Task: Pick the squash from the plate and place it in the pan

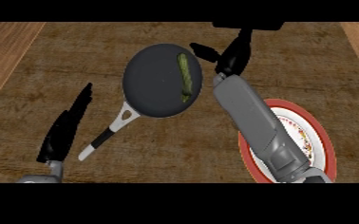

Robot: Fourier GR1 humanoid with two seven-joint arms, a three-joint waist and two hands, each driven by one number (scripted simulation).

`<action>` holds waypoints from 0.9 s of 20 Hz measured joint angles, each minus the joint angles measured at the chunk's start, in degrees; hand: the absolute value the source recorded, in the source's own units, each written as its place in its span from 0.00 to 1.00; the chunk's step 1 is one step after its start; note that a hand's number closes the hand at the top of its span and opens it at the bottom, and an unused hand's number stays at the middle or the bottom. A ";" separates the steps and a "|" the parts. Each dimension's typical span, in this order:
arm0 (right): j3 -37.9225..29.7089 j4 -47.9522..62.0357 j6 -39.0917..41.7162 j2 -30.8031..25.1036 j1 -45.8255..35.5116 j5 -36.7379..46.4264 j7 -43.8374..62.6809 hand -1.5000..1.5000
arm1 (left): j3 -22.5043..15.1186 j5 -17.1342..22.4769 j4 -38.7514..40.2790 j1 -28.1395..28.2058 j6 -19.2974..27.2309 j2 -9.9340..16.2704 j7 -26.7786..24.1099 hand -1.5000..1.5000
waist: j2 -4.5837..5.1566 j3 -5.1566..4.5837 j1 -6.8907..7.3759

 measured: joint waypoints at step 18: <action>6.83 -42.13 1.45 -11.27 41.87 2.70 -5.30 0.00 | 2.75 -0.99 -5.47 6.95 0.46 -0.76 1.19 0.50 | -1.35 -0.09 -5.10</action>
